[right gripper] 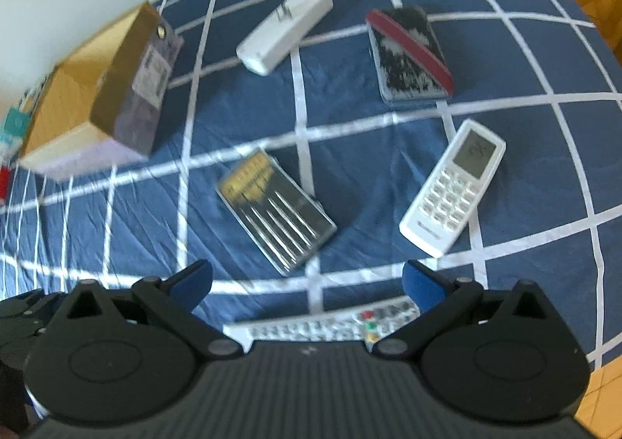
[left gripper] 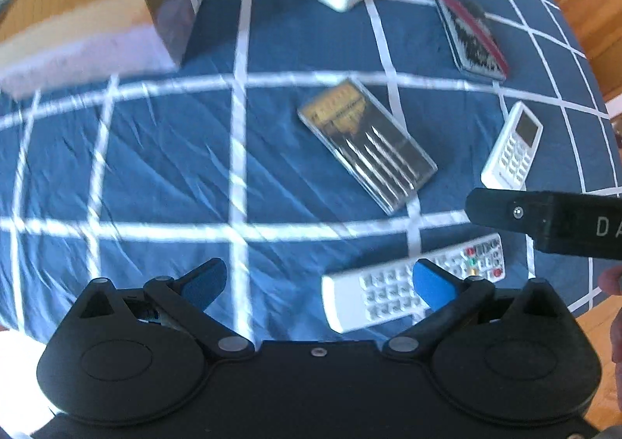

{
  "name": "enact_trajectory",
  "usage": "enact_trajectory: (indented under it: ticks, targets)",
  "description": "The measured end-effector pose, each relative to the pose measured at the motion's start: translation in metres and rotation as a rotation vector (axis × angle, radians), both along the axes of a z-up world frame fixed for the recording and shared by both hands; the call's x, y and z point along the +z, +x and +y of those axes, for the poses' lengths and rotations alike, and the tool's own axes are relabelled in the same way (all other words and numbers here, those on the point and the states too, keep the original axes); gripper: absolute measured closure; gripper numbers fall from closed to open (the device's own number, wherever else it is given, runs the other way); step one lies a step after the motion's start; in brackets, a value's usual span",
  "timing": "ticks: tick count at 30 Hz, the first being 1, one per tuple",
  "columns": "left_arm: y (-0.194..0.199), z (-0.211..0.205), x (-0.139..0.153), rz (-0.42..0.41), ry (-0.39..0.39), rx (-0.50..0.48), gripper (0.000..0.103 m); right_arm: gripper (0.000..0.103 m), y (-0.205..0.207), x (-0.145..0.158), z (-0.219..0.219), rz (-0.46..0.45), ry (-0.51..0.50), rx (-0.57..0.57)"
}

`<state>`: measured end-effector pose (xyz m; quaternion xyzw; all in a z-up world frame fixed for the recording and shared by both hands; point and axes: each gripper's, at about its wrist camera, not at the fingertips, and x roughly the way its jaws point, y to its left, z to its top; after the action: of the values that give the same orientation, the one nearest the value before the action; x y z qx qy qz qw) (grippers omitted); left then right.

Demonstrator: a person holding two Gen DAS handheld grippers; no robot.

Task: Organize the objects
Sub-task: 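Move the right tool toward the white TV remote with coloured buttons, then close the right tool on the white TV remote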

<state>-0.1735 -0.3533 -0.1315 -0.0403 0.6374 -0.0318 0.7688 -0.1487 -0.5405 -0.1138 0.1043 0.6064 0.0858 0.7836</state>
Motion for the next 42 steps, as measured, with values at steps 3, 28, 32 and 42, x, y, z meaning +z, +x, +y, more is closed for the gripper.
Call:
enact_trajectory:
  ticks: [3, 28, 32, 42]
  targets:
    - [-0.012, -0.01, -0.017, 0.032, -0.009, 0.021, 0.0, 0.0, -0.002, -0.017, -0.008, 0.033, 0.008, 0.04]
    - [-0.021, -0.031, -0.07, 0.108, -0.072, 0.103, 0.0, 0.0, -0.008, -0.09, -0.011, 0.174, 0.0, 0.207]
    - [-0.021, -0.032, -0.071, 0.118, -0.076, 0.1, 0.001, 0.001, -0.008, -0.09, -0.01, 0.183, -0.011, 0.207]
    - [-0.017, -0.031, -0.073, 0.122, -0.128, 0.09, 0.012, 0.006, -0.008, -0.09, -0.007, 0.17, -0.047, 0.201]
